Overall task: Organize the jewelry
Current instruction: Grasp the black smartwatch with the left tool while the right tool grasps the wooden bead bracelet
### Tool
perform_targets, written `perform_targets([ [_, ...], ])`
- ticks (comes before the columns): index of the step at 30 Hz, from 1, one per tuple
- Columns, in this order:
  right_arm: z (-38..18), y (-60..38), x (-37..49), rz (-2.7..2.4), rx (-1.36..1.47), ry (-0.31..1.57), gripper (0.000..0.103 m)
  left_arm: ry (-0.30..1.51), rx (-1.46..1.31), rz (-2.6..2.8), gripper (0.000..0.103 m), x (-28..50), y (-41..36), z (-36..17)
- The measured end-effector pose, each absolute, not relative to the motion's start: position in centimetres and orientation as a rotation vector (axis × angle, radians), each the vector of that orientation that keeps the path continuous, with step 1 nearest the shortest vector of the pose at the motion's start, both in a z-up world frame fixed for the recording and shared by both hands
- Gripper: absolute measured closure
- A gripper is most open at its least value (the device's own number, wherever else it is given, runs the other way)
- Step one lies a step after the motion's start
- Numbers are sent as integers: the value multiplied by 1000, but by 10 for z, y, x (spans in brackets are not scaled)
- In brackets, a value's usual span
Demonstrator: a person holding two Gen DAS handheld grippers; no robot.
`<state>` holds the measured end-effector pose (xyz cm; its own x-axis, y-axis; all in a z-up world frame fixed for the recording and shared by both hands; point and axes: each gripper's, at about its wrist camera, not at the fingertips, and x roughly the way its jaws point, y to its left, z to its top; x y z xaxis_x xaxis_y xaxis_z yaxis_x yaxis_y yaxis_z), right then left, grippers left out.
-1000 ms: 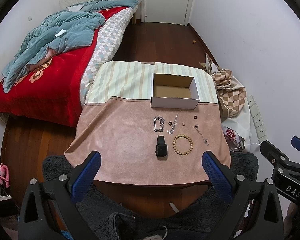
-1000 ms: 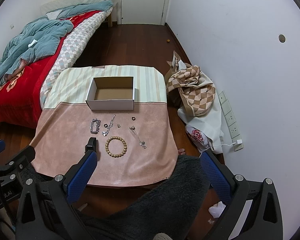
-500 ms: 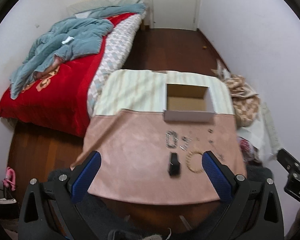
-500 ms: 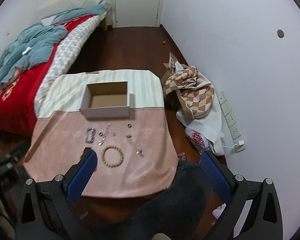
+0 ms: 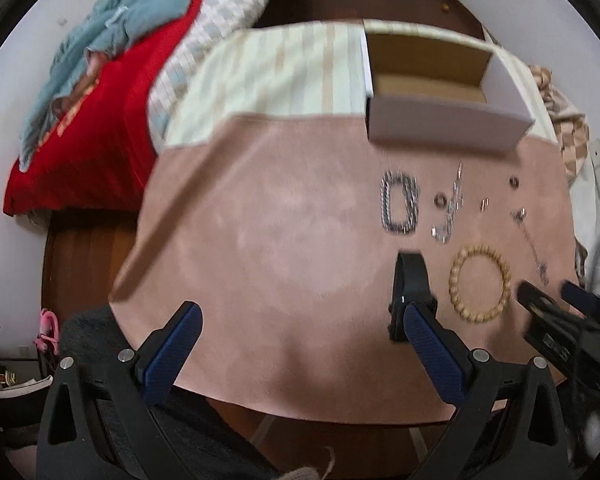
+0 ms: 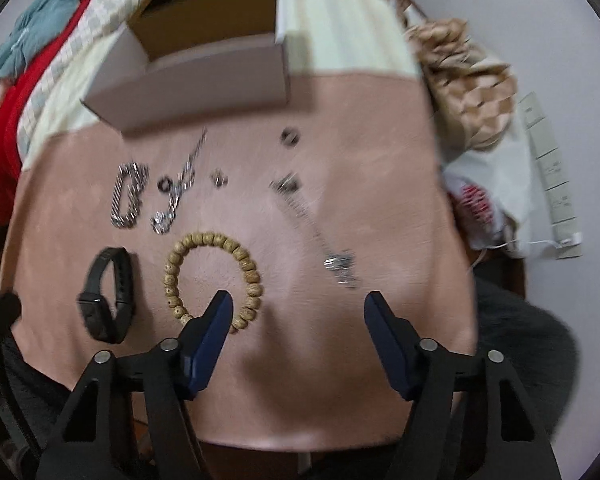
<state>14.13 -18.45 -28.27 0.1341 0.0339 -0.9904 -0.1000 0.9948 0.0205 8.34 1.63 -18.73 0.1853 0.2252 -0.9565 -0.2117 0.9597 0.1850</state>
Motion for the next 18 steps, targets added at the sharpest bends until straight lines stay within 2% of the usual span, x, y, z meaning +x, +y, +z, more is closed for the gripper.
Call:
perform_targets([
  [4,-303,-168,139,141,-120,1415,55,1379,18,297,0,78,12,-202],
  [5,-302,-166,138,143,-143,1402,62,1382,19,296,0,77,11,-204],
  [7,-302,-168,135,142,-152,1402,91,1383,13,292,0,79,9,-207],
  [8,-301,-173,134,133,-141,1413,94,1384,4,282,0,78,7,-208],
  [18,-300,-222,119,75,-74,1444,93,1439,-45,198,1,91,-23,-246],
])
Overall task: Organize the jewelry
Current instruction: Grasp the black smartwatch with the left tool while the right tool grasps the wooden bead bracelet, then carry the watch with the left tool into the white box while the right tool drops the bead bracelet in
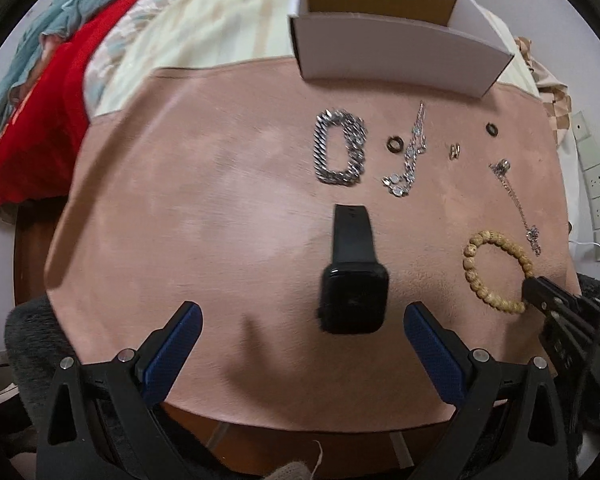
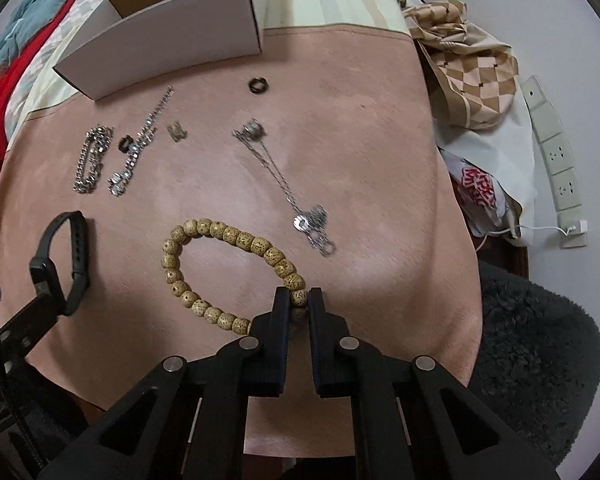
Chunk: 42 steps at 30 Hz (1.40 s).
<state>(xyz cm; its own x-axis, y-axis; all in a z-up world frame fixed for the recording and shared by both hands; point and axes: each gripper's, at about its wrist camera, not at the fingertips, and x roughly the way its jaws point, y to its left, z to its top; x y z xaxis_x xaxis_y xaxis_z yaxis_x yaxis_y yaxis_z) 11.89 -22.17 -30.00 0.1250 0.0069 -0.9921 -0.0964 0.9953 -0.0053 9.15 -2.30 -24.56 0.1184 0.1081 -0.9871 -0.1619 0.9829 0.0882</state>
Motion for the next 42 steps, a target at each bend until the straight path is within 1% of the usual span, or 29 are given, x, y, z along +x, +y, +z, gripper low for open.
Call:
perform_targets([
  [3,-298,-222,116,75,-80,1446,94,1438,-34,201,3,94,-28,-255],
  [4,-301,-224,119,74,-82,1445,93,1440,-34,203,9,95,-27,-256],
  [5,-302,-224,119,74,-81,1446,93,1441,-40,200,17,96,-27,-258],
  [6,-301,-224,119,74,-80,1447,93,1442,-50,190,21,97,-27,-259],
  [7,-301,-224,119,73,-79,1446,93,1442,-52,183,30,98,-26,-260],
  [8,-301,-223,118,73,-78,1447,93,1438,-50,179,43,98,-27,-260],
  [9,-300,-222,118,73,-77,1448,93,1430,-51,165,50,99,-28,-260],
  [10,-300,-222,118,76,-71,1448,93,1422,-54,153,66,100,-27,-260],
  [11,-299,-221,118,76,-68,1447,93,1417,-55,148,72,100,-28,-259],
  [20,-263,-209,120,148,0,1370,94,1298,-13,130,73,94,-32,-228],
  [31,-186,-192,144,260,53,1239,94,1173,-50,117,74,113,-11,-171],
  [37,-134,-184,180,307,64,1147,94,1119,-78,99,74,140,-6,-140],
  [42,-114,-170,225,339,38,1105,94,1114,-95,80,74,183,2,-130],
])
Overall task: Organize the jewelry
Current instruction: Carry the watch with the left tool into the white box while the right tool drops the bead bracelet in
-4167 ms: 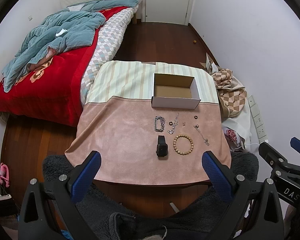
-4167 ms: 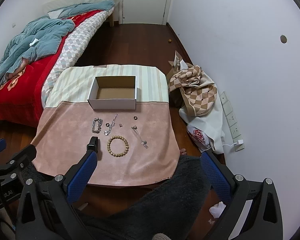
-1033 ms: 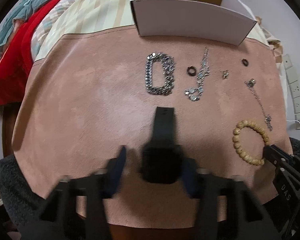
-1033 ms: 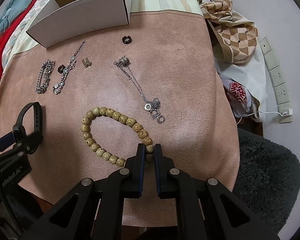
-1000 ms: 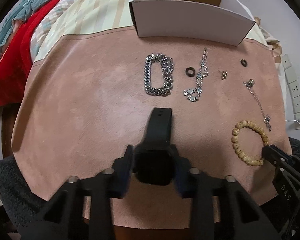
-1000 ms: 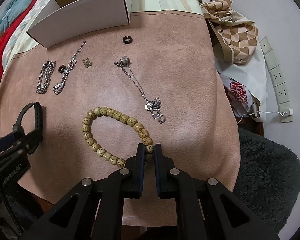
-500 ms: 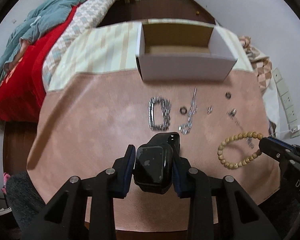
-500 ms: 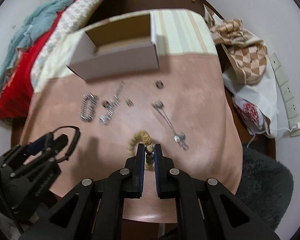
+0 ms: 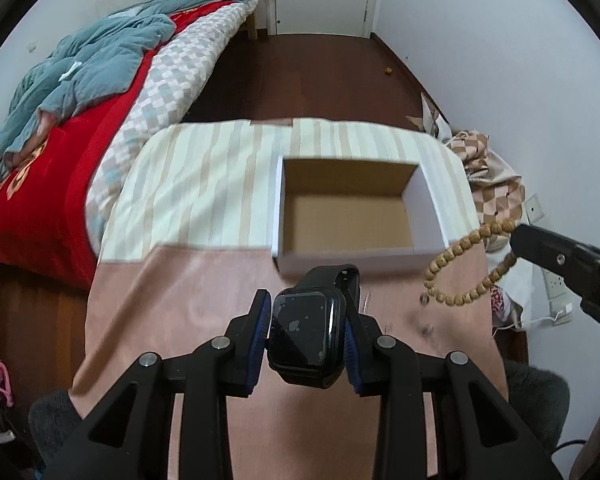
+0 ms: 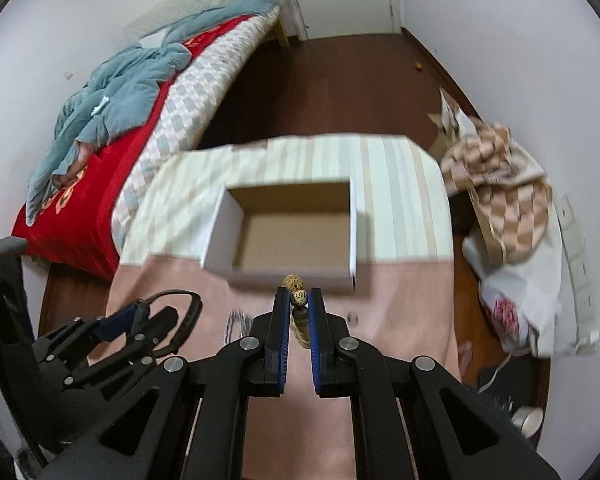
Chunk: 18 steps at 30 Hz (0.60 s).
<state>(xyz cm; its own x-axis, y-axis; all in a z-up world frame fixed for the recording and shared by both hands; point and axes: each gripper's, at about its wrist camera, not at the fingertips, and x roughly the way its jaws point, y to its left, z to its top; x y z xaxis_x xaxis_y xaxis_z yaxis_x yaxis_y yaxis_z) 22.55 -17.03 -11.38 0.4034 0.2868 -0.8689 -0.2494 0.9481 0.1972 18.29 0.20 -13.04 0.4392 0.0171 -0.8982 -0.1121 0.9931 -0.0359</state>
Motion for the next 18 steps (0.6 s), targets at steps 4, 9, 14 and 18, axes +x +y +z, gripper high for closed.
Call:
perform_targets([
  [4,-120,-158,272,355,32,1132,94,1111,-101,85,74,219,8,-131],
  [9,-151,-152,315,378,58,1203,94,1185,-153,57,73,267,14,-152],
  [14,-180,-145,341,404,87,1270,94,1270,-212,14,73,298,15,-178],
  [18,-197,-140,352,449,115,1327,93,1336,-311,-8,72,310,22,-196],
])
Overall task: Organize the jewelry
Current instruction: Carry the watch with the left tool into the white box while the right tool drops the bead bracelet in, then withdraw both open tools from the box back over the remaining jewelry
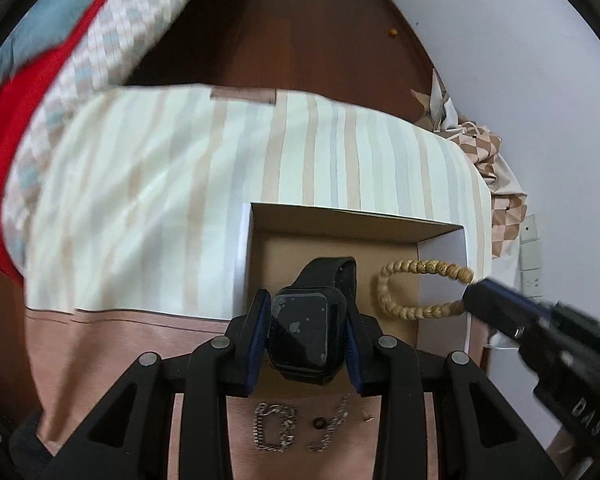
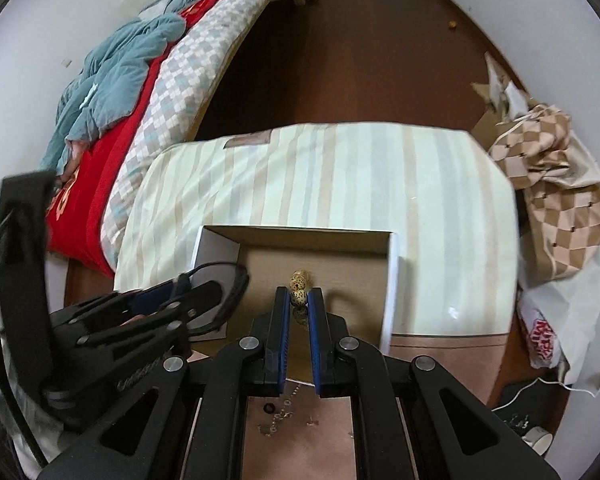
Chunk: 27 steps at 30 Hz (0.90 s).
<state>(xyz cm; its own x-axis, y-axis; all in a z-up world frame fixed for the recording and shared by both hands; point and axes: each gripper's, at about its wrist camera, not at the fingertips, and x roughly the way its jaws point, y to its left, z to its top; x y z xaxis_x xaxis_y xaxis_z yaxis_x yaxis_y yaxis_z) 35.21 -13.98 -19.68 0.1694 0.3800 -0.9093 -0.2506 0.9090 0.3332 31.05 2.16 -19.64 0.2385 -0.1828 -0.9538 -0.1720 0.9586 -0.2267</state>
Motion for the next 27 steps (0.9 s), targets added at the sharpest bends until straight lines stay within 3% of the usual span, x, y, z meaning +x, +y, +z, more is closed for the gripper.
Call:
perform_targets([
  [3,-207,-142,355,464,133,1380,88,1313,-312,-10,68,311,23,-193],
  [4,-209,-143,355,462,130,1384,83,1307,-304,-6,60,311,23,-190],
  [5,-209,-144,353,456,127,1385,69,1296,-290,4,42,311,23,-186],
  [7,-208,-148,351,443,138,1379,51,1275,-270,19,22,310,25,-178],
  [9,-204,-153,346,424,134,1369,51,1258,-259,32,21,308,28,-171],
  [11,-198,-156,340,385,100,1347,46,1239,-216,64,7,304,30,-164],
  [12,-196,-157,336,363,78,1331,37,1220,-189,88,2,301,32,-159],
  [15,-193,-157,322,272,-8,1292,7,1176,-130,142,0,292,37,-154],
  [16,-194,-157,318,256,-21,1283,5,1161,-114,159,0,288,38,-153],
  [27,-203,-152,287,131,-98,1226,2,1125,-15,252,0,249,41,-159],
])
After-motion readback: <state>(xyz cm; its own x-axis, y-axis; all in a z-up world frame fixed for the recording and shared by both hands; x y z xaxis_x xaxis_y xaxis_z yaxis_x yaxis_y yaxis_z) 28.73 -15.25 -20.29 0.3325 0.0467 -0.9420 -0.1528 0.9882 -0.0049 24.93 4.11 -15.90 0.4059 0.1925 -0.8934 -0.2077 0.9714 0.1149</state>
